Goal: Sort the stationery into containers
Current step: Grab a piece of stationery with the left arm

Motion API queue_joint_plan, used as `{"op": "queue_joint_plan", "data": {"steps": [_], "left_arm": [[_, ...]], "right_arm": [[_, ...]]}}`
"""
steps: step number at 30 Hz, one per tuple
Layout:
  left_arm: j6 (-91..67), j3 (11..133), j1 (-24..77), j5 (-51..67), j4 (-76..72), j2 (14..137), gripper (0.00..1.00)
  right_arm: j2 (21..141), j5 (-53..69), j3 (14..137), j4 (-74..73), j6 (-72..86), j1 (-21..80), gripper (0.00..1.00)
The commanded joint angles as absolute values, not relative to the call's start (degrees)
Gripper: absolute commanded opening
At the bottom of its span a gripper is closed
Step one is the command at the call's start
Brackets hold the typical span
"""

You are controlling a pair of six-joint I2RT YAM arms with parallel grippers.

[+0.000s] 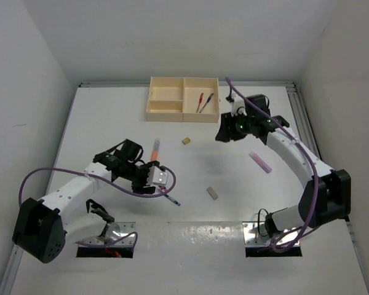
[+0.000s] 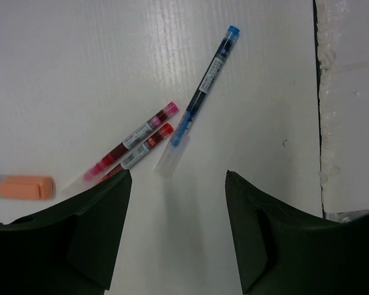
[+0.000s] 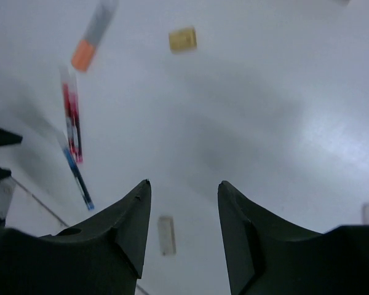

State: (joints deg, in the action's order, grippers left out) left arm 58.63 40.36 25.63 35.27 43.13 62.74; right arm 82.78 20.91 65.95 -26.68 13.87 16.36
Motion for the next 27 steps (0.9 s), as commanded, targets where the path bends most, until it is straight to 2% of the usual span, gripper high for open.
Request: {"op": "queue_joint_plan", "data": {"steps": [1, 7, 17, 27], "left_arm": [[63.6, 40.5, 28.6, 34.0, 39.4, 66.6, 0.68], [65.4, 40.8, 31.2, 32.2, 35.0, 72.7, 0.66], [69.1, 39.1, 32.7, 28.8, 34.7, 79.0, 0.46], [69.5, 36.7, 32.3, 27.3, 32.4, 81.0, 0.43]], "right_arm": [[79.4, 24.0, 60.4, -31.4, 11.3, 16.3, 0.47], [79.2, 24.4, 60.8, -35.1, 9.9, 15.5, 0.47], [84.1, 25.9, 64.2, -37.4, 10.1, 14.1, 0.46], [85.5, 26.3, 64.9, -37.4, 10.3, 13.8, 0.46]]}}
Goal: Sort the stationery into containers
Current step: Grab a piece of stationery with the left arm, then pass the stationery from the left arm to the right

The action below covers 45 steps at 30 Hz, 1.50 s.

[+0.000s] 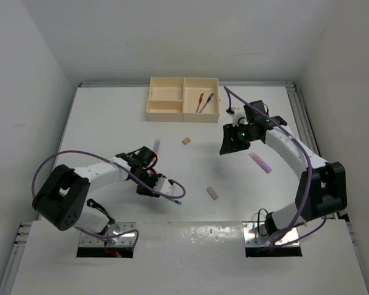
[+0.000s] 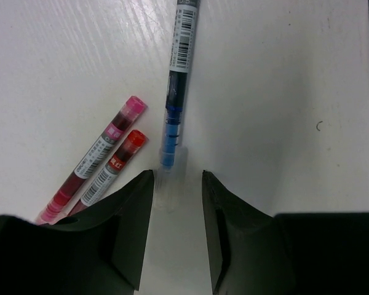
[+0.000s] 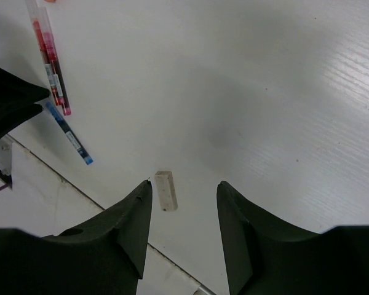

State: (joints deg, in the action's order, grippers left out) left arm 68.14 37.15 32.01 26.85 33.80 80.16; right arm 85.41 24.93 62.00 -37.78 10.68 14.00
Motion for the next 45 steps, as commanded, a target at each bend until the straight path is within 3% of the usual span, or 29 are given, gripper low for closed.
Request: {"op": "queue_joint_plan", "data": {"steps": [1, 8, 14, 20, 28, 45], "left_arm": [[69.4, 36.6, 32.2, 27.3, 31.7, 81.5, 0.43], [69.3, 37.3, 32.4, 27.2, 30.8, 83.8, 0.40], [69.2, 36.0, 34.3, 27.6, 32.6, 80.2, 0.20], [67.9, 39.0, 38.1, 27.7, 37.9, 68.7, 0.12], [60.4, 53.5, 40.2, 29.0, 42.2, 67.4, 0.11], [56.7, 57.3, 43.9, 24.0, 36.6, 68.8, 0.11]], "right_arm": [[85.6, 26.4, 65.0, -37.4, 10.0, 13.9, 0.46], [85.7, 27.0, 65.2, -38.1, 9.0, 14.0, 0.45], [87.5, 30.4, 68.3, -44.8, 2.6, 16.7, 0.45], [93.0, 38.7, 76.4, -54.8, -2.2, 20.5, 0.46], [96.9, 46.1, 82.7, -59.2, -0.9, 28.4, 0.66], [101.2, 51.9, 81.6, -59.5, 1.9, 37.9, 0.60]]}}
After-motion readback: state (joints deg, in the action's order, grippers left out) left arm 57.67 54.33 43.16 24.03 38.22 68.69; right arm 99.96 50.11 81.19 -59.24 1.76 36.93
